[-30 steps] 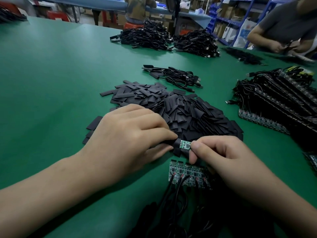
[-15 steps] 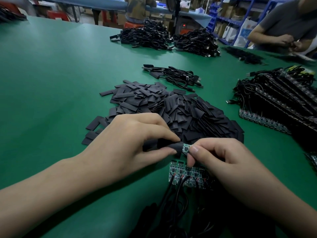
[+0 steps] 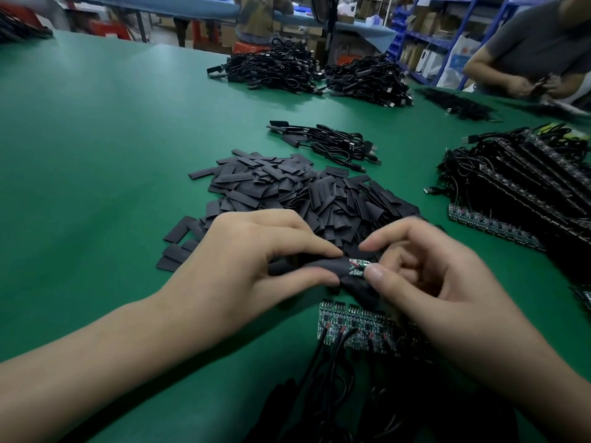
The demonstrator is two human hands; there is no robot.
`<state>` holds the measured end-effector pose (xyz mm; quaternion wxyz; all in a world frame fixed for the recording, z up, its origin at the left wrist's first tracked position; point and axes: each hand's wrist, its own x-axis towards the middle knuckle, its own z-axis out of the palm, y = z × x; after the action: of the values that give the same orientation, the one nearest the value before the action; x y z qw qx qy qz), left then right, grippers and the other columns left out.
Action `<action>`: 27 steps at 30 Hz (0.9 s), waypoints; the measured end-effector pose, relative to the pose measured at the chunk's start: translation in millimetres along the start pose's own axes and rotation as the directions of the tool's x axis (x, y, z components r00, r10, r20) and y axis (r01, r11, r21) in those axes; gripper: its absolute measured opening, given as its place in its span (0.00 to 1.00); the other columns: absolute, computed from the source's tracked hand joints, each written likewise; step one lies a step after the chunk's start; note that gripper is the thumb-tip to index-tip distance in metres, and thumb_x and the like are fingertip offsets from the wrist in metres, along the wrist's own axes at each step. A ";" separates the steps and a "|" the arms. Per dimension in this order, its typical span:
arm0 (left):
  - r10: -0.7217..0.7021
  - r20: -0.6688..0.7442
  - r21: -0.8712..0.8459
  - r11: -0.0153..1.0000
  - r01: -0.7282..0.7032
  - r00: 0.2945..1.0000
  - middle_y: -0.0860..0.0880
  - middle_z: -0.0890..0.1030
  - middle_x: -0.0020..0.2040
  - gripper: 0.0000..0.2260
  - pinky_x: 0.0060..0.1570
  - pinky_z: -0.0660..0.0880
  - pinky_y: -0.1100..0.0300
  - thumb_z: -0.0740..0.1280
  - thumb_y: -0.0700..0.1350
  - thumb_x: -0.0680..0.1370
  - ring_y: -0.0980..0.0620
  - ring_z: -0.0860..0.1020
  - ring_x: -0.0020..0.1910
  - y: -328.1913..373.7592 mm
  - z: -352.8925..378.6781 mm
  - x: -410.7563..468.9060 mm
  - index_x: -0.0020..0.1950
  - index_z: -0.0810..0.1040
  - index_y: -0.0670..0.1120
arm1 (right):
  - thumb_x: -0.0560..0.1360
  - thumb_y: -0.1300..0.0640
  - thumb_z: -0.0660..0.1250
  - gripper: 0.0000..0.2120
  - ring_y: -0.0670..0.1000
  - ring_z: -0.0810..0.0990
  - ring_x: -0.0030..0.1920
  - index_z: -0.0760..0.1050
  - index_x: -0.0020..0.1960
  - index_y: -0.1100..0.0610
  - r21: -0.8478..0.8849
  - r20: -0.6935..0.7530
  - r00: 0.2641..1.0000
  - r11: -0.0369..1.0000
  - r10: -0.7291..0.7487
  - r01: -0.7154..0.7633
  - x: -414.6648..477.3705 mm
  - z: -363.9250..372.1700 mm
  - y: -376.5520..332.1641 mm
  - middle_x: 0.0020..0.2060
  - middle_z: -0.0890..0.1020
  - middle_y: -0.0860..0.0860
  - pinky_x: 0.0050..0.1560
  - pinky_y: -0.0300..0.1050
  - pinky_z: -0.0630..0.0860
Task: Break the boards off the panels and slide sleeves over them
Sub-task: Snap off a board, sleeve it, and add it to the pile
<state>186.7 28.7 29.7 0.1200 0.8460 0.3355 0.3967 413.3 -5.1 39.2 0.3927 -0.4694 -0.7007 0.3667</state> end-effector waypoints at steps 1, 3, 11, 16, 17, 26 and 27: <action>-0.023 -0.014 -0.028 0.999 0.023 1.000 0.56 0.84 0.44 0.10 0.45 0.76 0.66 0.75 0.51 0.73 0.61 0.81 0.42 0.0 0.0 0.2 0.52 0.87 0.50 | 0.76 0.49 0.73 0.05 0.52 0.75 0.32 0.79 0.50 0.47 -0.042 -0.030 0.999 0.998 -0.046 0.044 -1.2 -0.8 -0.3 0.33 0.79 0.51 0.33 0.48 0.72; -0.059 -0.034 -0.072 0.996 0.057 0.998 0.57 0.84 0.44 0.10 0.46 0.75 0.67 0.75 0.52 0.73 0.61 0.82 0.43 1.2 0.2 0.4 0.51 0.87 0.50 | 0.75 0.53 0.73 0.03 0.50 0.79 0.35 0.79 0.48 0.47 -0.174 -0.065 0.989 0.978 -0.130 0.117 -3.2 -2.2 -0.5 0.36 0.81 0.49 0.35 0.49 0.76; -0.109 -0.039 -0.146 0.984 0.102 0.993 0.58 0.84 0.44 0.10 0.48 0.75 0.68 0.75 0.52 0.72 0.61 0.82 0.45 6.0 4.7 -0.6 0.51 0.87 0.51 | 0.73 0.54 0.73 0.03 0.47 0.82 0.36 0.82 0.44 0.46 -0.375 -0.115 0.949 0.898 -0.292 0.231 -6.3 1.1 -0.9 0.36 0.83 0.44 0.34 0.39 0.74; -0.110 -0.005 -0.157 0.982 0.108 0.994 0.57 0.85 0.45 0.11 0.48 0.76 0.65 0.74 0.50 0.73 0.60 0.83 0.46 5.3 5.5 -1.0 0.54 0.87 0.50 | 0.73 0.55 0.74 0.03 0.44 0.82 0.36 0.82 0.44 0.47 -0.397 -0.128 0.938 0.883 -0.321 0.249 -6.2 2.6 -1.7 0.36 0.83 0.42 0.35 0.33 0.73; -0.104 0.000 -0.156 0.982 0.103 0.995 0.56 0.85 0.45 0.11 0.48 0.76 0.65 0.74 0.50 0.74 0.59 0.83 0.46 5.2 5.4 -0.9 0.54 0.87 0.50 | 0.73 0.55 0.74 0.03 0.44 0.82 0.36 0.82 0.44 0.47 -0.398 -0.129 0.937 0.883 -0.324 0.250 -5.9 2.6 -1.9 0.36 0.83 0.42 0.35 0.33 0.73; -0.079 -0.037 -0.172 0.982 0.072 0.996 0.56 0.85 0.46 0.09 0.50 0.74 0.68 0.74 0.48 0.74 0.60 0.83 0.47 9.2 4.1 -0.4 0.54 0.87 0.48 | 0.73 0.54 0.74 0.03 0.44 0.83 0.36 0.82 0.43 0.46 -0.382 -0.161 0.929 0.889 -0.332 0.251 -6.9 2.7 -3.3 0.36 0.83 0.43 0.35 0.36 0.75; -0.080 -0.038 -0.174 0.982 0.072 0.996 0.56 0.85 0.46 0.09 0.50 0.75 0.67 0.74 0.47 0.74 0.60 0.83 0.47 9.4 4.8 -0.6 0.54 0.86 0.48 | 0.73 0.54 0.74 0.03 0.44 0.82 0.36 0.82 0.43 0.46 -0.373 -0.164 0.932 0.895 -0.323 0.245 -7.0 3.2 -2.6 0.36 0.83 0.43 0.35 0.34 0.74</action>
<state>194.5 21.6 30.6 0.2003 0.8098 0.3344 0.4384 411.3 -12.9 38.7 0.4291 -0.4611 -0.7672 0.1214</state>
